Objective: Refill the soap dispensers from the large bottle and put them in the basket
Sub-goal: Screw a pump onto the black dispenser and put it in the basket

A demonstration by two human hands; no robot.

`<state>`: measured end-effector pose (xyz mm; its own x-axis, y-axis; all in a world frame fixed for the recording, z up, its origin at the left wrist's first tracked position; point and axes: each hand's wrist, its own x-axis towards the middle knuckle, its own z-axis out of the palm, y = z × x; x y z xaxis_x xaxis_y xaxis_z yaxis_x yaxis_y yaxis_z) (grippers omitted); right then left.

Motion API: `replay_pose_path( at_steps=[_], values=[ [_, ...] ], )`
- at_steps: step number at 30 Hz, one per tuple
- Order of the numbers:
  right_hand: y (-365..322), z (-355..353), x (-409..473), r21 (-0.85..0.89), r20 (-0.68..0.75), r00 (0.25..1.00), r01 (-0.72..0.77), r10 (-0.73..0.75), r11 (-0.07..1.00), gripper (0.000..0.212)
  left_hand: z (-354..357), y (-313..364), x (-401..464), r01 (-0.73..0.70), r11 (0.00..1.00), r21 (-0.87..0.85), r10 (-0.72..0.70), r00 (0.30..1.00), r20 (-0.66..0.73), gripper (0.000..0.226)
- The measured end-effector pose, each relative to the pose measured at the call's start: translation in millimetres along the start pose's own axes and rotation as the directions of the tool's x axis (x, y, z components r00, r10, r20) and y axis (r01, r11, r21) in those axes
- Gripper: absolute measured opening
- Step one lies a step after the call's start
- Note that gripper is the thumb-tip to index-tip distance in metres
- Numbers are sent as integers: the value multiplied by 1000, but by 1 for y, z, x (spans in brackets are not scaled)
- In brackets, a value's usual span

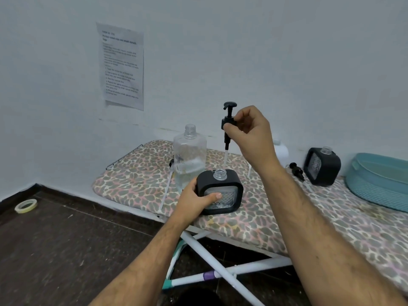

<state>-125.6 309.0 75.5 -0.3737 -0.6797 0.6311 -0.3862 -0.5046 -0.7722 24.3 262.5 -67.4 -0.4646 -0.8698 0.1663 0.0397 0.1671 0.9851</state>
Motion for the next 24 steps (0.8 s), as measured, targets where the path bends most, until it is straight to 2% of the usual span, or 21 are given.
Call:
replay_pose_path(
  at_steps=[4,9,17,24],
  values=[
    [5,4,-17,-37,34,999,-34,35,999,23,0,-3,2,3,1000,-3,-3,1000,1,53],
    [20,4,-34,-82,57,994,-89,93,993,22,0,-5,4,-10,1000,-7,10,1000,12,68],
    [38,3,-54,-157,99,973,-193,210,969,20,-1,-10,4,-14,1000,-9,14,1000,17,60],
    [42,-2,-61,-143,137,959,-229,248,963,43,-1,-10,5,-13,1000,-11,14,1000,14,58]
  ],
)
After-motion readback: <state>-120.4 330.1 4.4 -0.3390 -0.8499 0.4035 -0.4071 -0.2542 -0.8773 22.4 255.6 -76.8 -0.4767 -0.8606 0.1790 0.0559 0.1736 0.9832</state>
